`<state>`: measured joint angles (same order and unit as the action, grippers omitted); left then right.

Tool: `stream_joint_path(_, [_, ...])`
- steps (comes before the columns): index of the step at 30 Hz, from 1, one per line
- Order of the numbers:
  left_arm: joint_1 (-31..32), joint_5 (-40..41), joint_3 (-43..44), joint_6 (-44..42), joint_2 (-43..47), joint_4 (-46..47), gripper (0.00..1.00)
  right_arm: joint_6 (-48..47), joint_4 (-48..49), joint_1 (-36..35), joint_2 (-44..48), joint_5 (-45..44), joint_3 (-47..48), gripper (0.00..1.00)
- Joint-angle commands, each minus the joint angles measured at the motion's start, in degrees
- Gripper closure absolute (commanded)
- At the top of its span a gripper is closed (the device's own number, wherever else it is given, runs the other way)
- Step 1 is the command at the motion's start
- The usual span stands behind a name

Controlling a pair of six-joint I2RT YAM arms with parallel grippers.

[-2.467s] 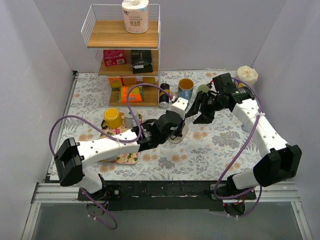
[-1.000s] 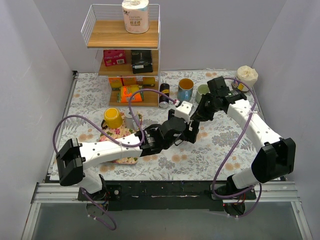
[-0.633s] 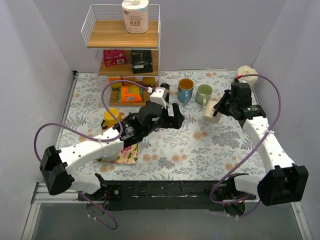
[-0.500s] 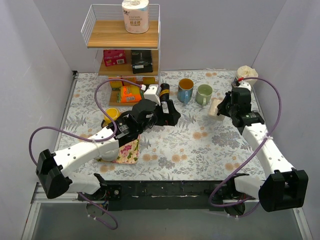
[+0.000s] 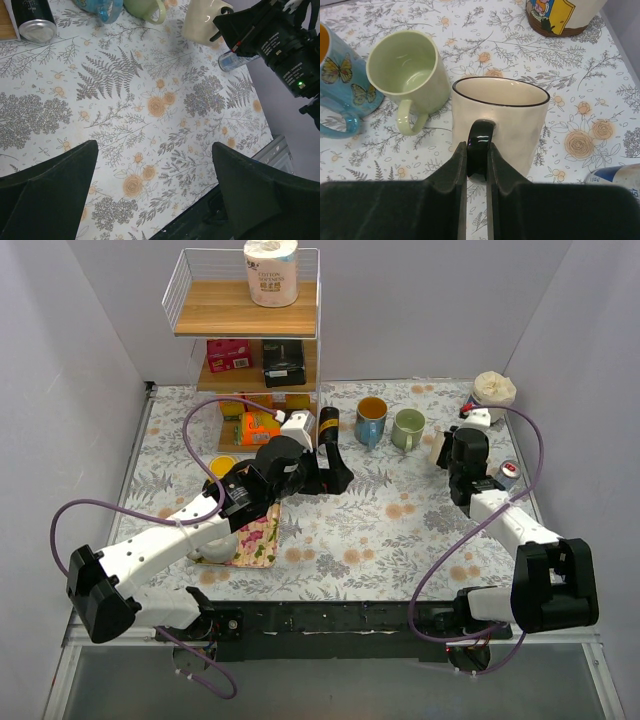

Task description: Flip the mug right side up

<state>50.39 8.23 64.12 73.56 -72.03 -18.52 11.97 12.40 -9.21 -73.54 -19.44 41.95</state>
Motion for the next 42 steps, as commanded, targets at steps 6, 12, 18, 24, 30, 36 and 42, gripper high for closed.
stream_joint_path(6, [-1.26,-1.46,0.31,0.71,2.86,-2.66,0.02,-5.02,23.63,-0.19,-0.20,-2.18,-6.88,0.99])
stream_joint_path(12, [-1.70,-1.72,-0.05,0.97,2.42,-2.48,0.02,-6.43,29.07,-0.72,-2.57,-3.76,-10.58,0.99])
stream_joint_path(18, [-2.05,-2.25,-0.05,1.15,2.16,-3.01,0.02,-8.80,33.21,-0.63,-8.98,-5.52,-8.38,0.99])
stream_joint_path(24, [-2.49,-2.43,0.74,1.24,1.81,-4.59,0.02,-8.80,35.58,-0.72,-16.28,-5.35,-4.69,0.99])
stream_joint_path(30, [-2.93,-1.90,1.18,0.88,1.63,-5.65,0.02,-7.83,32.95,-0.63,-19.54,-4.38,-1.36,0.98])
stream_joint_path(36, [-3.37,-1.99,1.01,0.88,1.37,-5.38,0.02,-6.34,24.43,-0.63,-20.59,-3.76,2.25,0.86])
stream_joint_path(42, [-3.72,-1.90,0.13,0.97,1.80,-5.03,0.02,-5.11,23.28,-0.72,-19.80,-4.55,1.73,0.82])
